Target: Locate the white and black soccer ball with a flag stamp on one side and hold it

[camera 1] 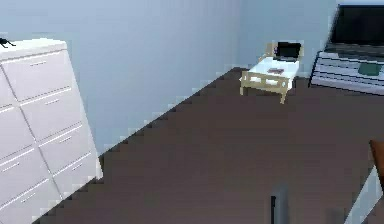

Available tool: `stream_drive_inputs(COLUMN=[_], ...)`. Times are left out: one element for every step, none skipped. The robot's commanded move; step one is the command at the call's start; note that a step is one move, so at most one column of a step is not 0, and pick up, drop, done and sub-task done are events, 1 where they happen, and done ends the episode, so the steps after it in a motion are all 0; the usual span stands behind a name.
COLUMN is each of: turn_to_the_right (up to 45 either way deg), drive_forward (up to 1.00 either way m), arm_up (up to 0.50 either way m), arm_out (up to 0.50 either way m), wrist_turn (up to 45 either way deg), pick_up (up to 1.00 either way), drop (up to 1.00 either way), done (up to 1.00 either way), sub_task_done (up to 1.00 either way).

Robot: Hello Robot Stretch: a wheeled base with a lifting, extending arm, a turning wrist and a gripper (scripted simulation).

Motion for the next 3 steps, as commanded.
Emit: stream_drive_inputs(turn_to_the_right=[-18.0,0.0,0.0], drive_forward=[0.00,0.00,0.00], arm_up=[0.00,0.50,0.12], arm_out=[0.00,0.00,0.00], wrist_turn=[0.0,0.0,0.0], pick_up=[0.00,0.00,0.00], drop=[0.00,0.00,0.00], done=[0.00,0.00,0.00], sub_task_done=[0.00,0.00,0.00])
